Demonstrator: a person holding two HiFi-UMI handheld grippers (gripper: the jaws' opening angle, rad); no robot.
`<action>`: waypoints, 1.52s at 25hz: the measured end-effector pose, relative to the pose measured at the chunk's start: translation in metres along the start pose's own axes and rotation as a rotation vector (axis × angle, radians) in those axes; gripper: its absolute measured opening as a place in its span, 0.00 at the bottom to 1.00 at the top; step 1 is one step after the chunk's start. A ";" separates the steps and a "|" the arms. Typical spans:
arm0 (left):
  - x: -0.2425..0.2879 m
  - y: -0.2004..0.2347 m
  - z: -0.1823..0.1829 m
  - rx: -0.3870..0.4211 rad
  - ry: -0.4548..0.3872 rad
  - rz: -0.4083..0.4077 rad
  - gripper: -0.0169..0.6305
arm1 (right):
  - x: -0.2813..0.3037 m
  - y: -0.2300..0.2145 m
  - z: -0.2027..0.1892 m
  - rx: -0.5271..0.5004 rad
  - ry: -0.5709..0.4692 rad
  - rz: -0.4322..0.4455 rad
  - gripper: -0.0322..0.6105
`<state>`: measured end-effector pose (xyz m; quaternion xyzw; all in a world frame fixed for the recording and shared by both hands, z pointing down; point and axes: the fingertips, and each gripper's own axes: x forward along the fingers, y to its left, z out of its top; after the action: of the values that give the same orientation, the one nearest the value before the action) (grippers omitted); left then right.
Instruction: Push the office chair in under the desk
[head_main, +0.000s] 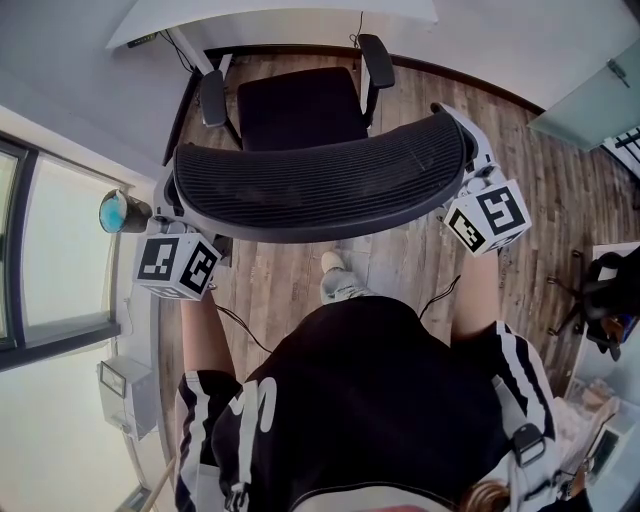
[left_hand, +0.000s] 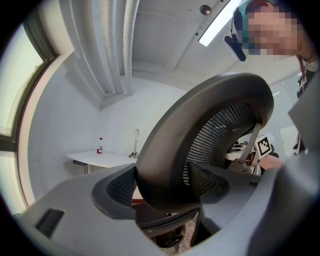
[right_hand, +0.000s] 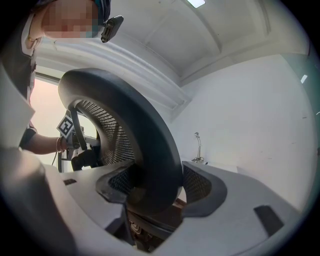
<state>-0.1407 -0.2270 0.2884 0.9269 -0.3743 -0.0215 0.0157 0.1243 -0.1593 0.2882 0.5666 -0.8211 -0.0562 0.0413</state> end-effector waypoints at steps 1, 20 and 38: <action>0.003 0.001 0.000 0.001 -0.001 0.002 0.53 | 0.003 -0.003 0.000 0.000 0.002 -0.001 0.47; 0.061 0.029 -0.002 -0.004 0.001 -0.003 0.53 | 0.050 -0.044 -0.005 -0.004 0.015 -0.004 0.47; 0.107 0.042 -0.001 -0.022 0.012 0.012 0.53 | 0.087 -0.083 -0.008 0.018 0.024 0.052 0.47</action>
<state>-0.0927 -0.3319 0.2879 0.9245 -0.3797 -0.0200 0.0281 0.1715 -0.2705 0.2851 0.5460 -0.8355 -0.0409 0.0476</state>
